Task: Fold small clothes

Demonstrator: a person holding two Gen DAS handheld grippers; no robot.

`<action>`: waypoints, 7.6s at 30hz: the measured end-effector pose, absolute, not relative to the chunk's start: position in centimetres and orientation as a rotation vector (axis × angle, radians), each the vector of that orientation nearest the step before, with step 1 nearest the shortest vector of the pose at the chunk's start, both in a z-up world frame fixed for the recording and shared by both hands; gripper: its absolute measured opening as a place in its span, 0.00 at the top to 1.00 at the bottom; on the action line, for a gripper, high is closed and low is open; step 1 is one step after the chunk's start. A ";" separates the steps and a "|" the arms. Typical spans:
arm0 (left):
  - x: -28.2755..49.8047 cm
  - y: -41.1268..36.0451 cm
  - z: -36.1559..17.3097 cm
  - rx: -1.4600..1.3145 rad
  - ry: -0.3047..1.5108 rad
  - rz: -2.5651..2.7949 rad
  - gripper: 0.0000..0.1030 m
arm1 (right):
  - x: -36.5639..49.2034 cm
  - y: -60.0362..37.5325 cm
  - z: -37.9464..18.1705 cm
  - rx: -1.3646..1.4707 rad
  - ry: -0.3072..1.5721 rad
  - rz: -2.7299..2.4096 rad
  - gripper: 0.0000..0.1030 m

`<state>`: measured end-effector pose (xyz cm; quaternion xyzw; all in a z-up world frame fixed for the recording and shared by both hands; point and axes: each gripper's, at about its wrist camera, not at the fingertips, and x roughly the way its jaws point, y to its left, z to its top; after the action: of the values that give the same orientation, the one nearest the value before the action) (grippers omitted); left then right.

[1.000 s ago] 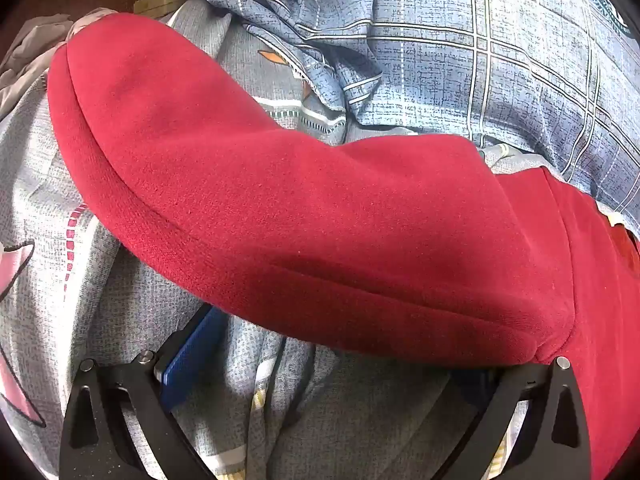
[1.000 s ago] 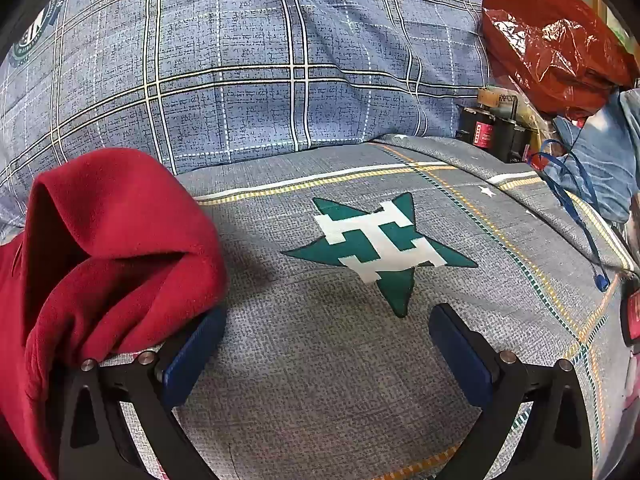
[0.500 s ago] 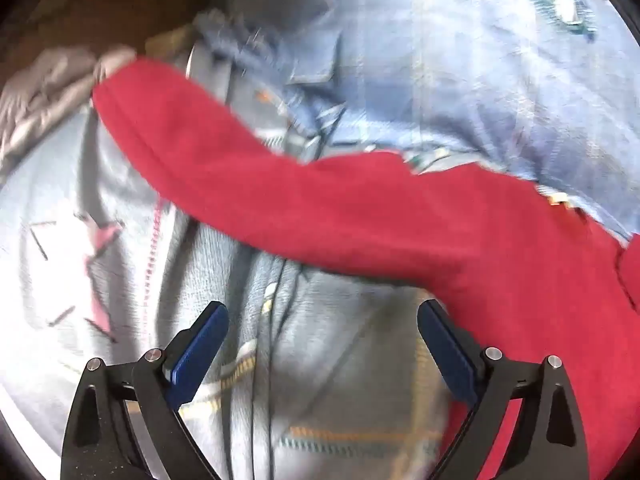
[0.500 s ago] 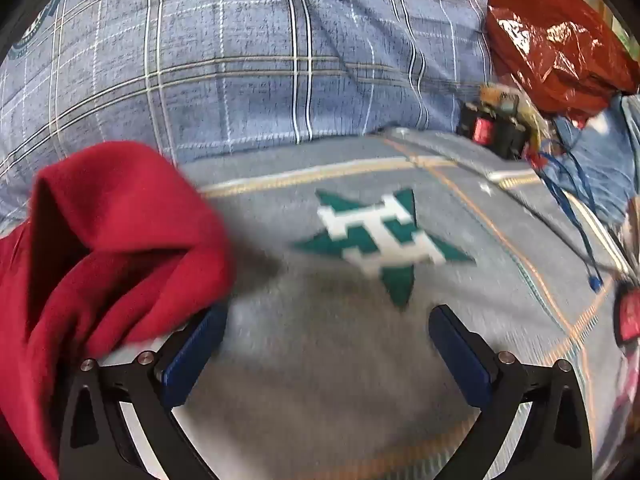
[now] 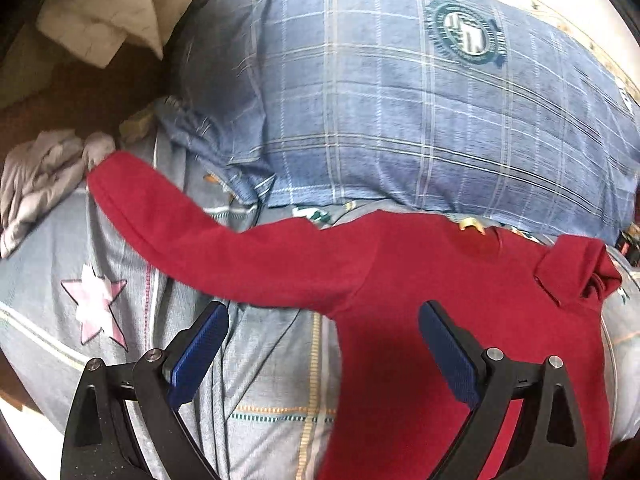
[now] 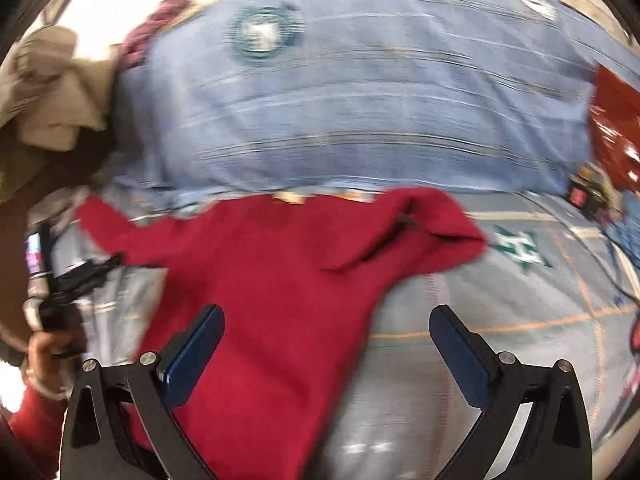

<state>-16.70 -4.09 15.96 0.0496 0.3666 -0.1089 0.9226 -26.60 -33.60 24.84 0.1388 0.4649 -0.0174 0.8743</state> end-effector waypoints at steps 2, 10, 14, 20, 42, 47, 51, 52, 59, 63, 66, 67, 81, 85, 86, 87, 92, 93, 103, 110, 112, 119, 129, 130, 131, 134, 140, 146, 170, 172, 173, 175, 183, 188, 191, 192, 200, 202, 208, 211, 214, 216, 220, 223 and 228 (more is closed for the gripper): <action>-17.5 -4.3 16.8 0.115 0.745 -0.232 0.06 | -25.9 -31.5 25.8 0.350 0.976 0.055 0.00; -17.7 -4.2 18.2 0.103 0.734 -0.217 0.06 | -22.8 -26.2 28.4 0.367 0.905 0.201 0.00; -16.1 -4.1 17.7 0.080 0.754 -0.206 0.06 | -21.1 -24.8 26.6 0.291 0.874 0.153 0.00; -13.2 -4.9 14.9 0.060 0.791 -0.191 0.06 | -17.9 -23.3 20.8 0.244 0.913 0.082 0.00; -6.0 -3.4 7.6 0.051 0.821 -0.145 0.07 | -11.5 -20.0 12.2 0.235 1.033 0.090 0.09; -5.2 -2.7 7.0 0.024 0.838 -0.142 0.07 | -10.8 -19.4 12.0 0.221 1.041 0.092 0.09; -5.2 -2.4 6.9 0.028 0.836 -0.137 0.07 | -10.2 -18.6 12.2 0.202 1.038 0.097 0.09; -5.3 -2.2 6.9 0.026 0.835 -0.135 0.07 | -10.0 -18.5 12.2 0.199 1.036 0.098 0.09; -4.9 -1.1 6.7 -0.027 0.856 -0.122 0.07 | -8.8 -17.4 12.3 0.180 1.035 0.113 0.10; -4.9 -0.6 7.1 -0.054 0.844 -0.127 0.07 | -8.3 -16.7 12.0 0.175 1.043 0.123 0.12; -4.9 0.1 7.3 -0.080 0.835 -0.119 0.07 | -8.2 -16.6 11.8 0.191 1.047 0.127 0.12; -4.9 0.3 7.3 -0.086 0.839 -0.116 0.07 | -8.1 -16.6 11.8 0.198 1.047 0.130 0.12; -8.5 3.8 8.2 -0.185 0.826 -0.028 0.09 | 0.3 -8.9 18.4 0.120 0.941 0.447 0.19; -10.1 6.1 9.0 -0.196 0.765 0.082 0.09 | 1.4 -2.8 18.5 0.032 0.917 0.617 0.19; -10.2 6.6 9.0 -0.208 0.757 0.110 0.09 | 1.5 -1.2 18.5 0.004 0.910 0.645 0.20; -10.2 7.0 8.9 -0.221 0.762 0.127 0.09 | 1.9 0.2 18.3 -0.021 0.907 0.671 0.21; -9.6 7.2 7.7 -0.236 0.832 0.121 0.09 | 3.4 5.9 17.7 -0.098 0.907 0.768 0.34; -9.5 7.2 7.7 -0.231 0.830 0.123 0.09 | 3.7 7.0 17.6 -0.112 0.906 0.789 0.38; -9.6 8.7 7.8 -0.262 0.816 0.147 0.11 | 4.4 13.8 16.9 -0.204 0.852 0.937 0.36; -9.4 8.3 7.8 -0.252 0.816 0.146 0.11 | 5.7 15.4 14.9 -0.139 0.897 0.958 0.62; -9.1 8.1 7.8 -0.247 0.816 0.150 0.11 | 6.3 14.2 15.0 -0.089 0.923 0.942 0.91; -9.1 8.6 8.3 -0.280 0.789 0.138 0.11 | 4.2 8.3 16.6 -0.019 0.880 0.888 0.92; -9.9 6.9 8.8 -0.237 0.765 0.091 0.11 | -2.6 -12.9 19.9 0.263 0.764 0.590 0.92; -9.9 6.8 8.8 -0.231 0.764 0.088 0.11 | -3.1 -14.6 19.6 0.284 0.765 0.561 0.92; -9.8 6.6 8.8 -0.223 0.761 0.088 0.11 | -4.2 -16.9 19.0 0.309 0.769 0.513 0.92; -9.7 5.5 9.1 -0.198 0.763 0.075 0.11 | -6.7 -23.1 15.8 0.389 0.819 0.380 0.92; -9.4 2.7 8.7 -0.139 0.795 0.029 0.11 | -10.0 -29.8 6.3 0.402 1.024 0.069 0.92; -8.8 0.7 9.0 -0.110 0.798 -0.006 0.11 | -12.6 -31.5 6.2 0.503 0.959 0.068 0.49; -4.3 -5.5 6.9 -0.022 0.931 -0.213 0.10 | -15.9 -39.4 11.9 0.413 0.833 -0.188 0.47; -3.4 -6.6 5.7 0.019 0.964 -0.213 0.10 | -15.5 -38.9 12.1 0.400 0.848 -0.129 0.48; -2.9 -7.0 4.9 0.053 0.974 -0.198 0.10 | -14.9 -38.5 11.6 0.393 0.875 -0.102 0.52; -2.1 -7.8 3.4 0.115 1.005 -0.173 0.09 | -13.4 -37.8 9.6 0.358 0.937 -0.090 0.53; -0.9 -6.6 3.5 0.044 1.028 -0.176 0.10 | -14.8 -37.6 9.9 0.278 0.962 -0.106 0.47; -2.1 -6.1 5.2 0.009 0.967 -0.174 0.10 | -19.1 -36.9 10.9 0.260 0.983 -0.064 0.37; -2.5 -5.6 5.4 -0.008 0.967 -0.173 0.10 | -19.5 -37.6 9.7 0.352 1.006 -0.099 0.37; -2.5 -5.5 5.3 -0.009 0.971 -0.169 0.10 | -19.3 -38.2 9.2 0.383 1.000 -0.120 0.40; -2.7 -5.4 5.7 -0.007 0.973 -0.168 0.10 | -16.7 -42.3 6.8 0.583 0.985 -0.206 0.97; -2.8 -5.1 6.2 -0.016 0.963 -0.170 0.10 | -17.3 -43.3 7.8 0.613 0.945 -0.210 0.97; -2.9 -3.3 7.5 -0.087 0.935 -0.163 0.10 | -19.8 -45.1 16.9 0.566 0.768 -0.167 0.97; -3.1 -2.3 7.9 -0.119 0.928 -0.157 0.10 | -19.3 -43.2 20.6 0.542 0.732 -0.052 0.97; -3.1 -1.0 8.3 -0.162 0.922 -0.141 0.10 | -17.2 -39.9 22.2 0.567 0.733 0.126 0.96; -2.9 -0.4 8.4 -0.186 0.921 -0.132 0.10 | -14.8 -36.8 21.9 0.587 0.770 0.271 0.92; -2.6 0.2 8.2 -0.219 0.934 -0.137 0.10 | -9.1 -29.4 18.2 0.609 0.972 0.528 0.81; -2.8 0.0 8.6 -0.222 0.929 -0.174 0.10 | -8.3 -26.7 17.2 0.539 1.038 0.492 0.51; -3.5 -0.2 9.6 -0.247 0.914 -0.294 0.10 | -11.8 -30.6 17.7 0.561 0.937 0.386 0.35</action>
<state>-3.48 -0.19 9.57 -0.1184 0.4386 -0.1410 0.8796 -11.84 -30.59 17.66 0.2650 0.4429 0.1823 0.8369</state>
